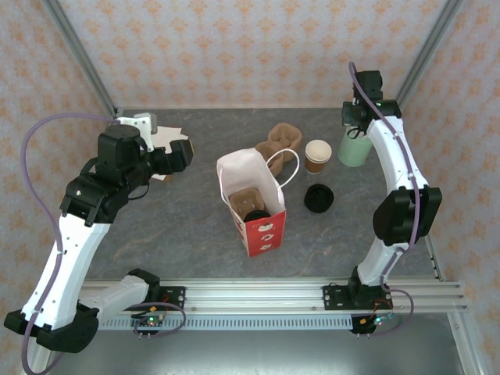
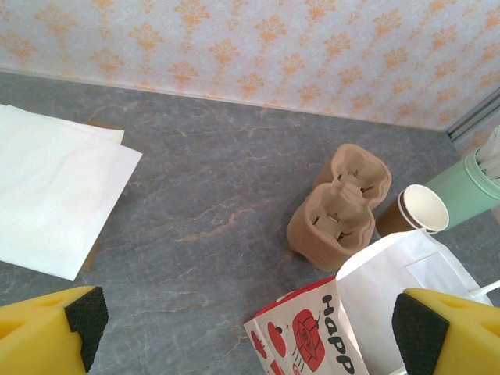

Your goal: Pack the takeout coffee

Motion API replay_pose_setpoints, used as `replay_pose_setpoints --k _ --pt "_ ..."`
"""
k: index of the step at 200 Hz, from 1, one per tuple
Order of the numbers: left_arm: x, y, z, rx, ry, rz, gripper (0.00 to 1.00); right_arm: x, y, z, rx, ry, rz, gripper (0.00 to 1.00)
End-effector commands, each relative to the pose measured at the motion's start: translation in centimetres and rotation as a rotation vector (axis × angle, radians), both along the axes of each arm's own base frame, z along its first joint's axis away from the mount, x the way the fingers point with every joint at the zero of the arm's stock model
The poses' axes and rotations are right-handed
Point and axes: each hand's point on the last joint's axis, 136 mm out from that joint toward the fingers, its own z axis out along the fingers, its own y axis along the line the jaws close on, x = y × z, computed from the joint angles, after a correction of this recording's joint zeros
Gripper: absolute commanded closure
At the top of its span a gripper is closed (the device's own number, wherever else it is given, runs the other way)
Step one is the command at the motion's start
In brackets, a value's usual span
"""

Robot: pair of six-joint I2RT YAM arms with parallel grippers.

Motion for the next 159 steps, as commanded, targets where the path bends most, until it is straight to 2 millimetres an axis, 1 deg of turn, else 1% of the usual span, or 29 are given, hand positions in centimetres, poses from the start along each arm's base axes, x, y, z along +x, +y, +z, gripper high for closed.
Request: replay_pose_setpoints --k 1,52,71,81,93,120,140,159 --pt "0.2 0.5 -0.2 0.011 -0.001 0.022 0.03 -2.1 -1.3 4.4 -0.043 -0.066 -0.039 0.93" --pt "0.2 0.4 0.0 0.009 -0.007 0.013 0.03 -5.0 -2.7 6.5 -0.119 -0.061 -0.064 0.94" --pt "0.1 0.5 0.1 0.014 -0.009 0.016 0.03 -6.3 -2.5 7.9 -0.106 -0.067 -0.057 0.94" --pt "0.1 0.7 0.1 0.017 -0.011 0.023 0.03 -7.3 -2.4 8.7 -0.091 -0.067 -0.054 0.94" --pt "0.0 1.0 0.0 0.022 -0.014 0.038 0.03 -8.7 -2.2 10.1 -0.065 -0.082 -0.056 0.94" --pt "-0.3 2.0 -0.1 0.034 -0.028 0.088 0.03 -12.0 -0.9 13.5 0.028 -0.149 -0.017 0.94" --pt "-0.4 2.5 -0.2 0.042 -0.039 0.114 0.03 -14.4 0.7 15.9 0.12 -0.203 0.041 0.94" --pt "-0.5 2.8 -0.3 0.045 -0.038 0.127 0.03 -16.4 2.7 17.7 0.222 -0.24 0.119 0.94"
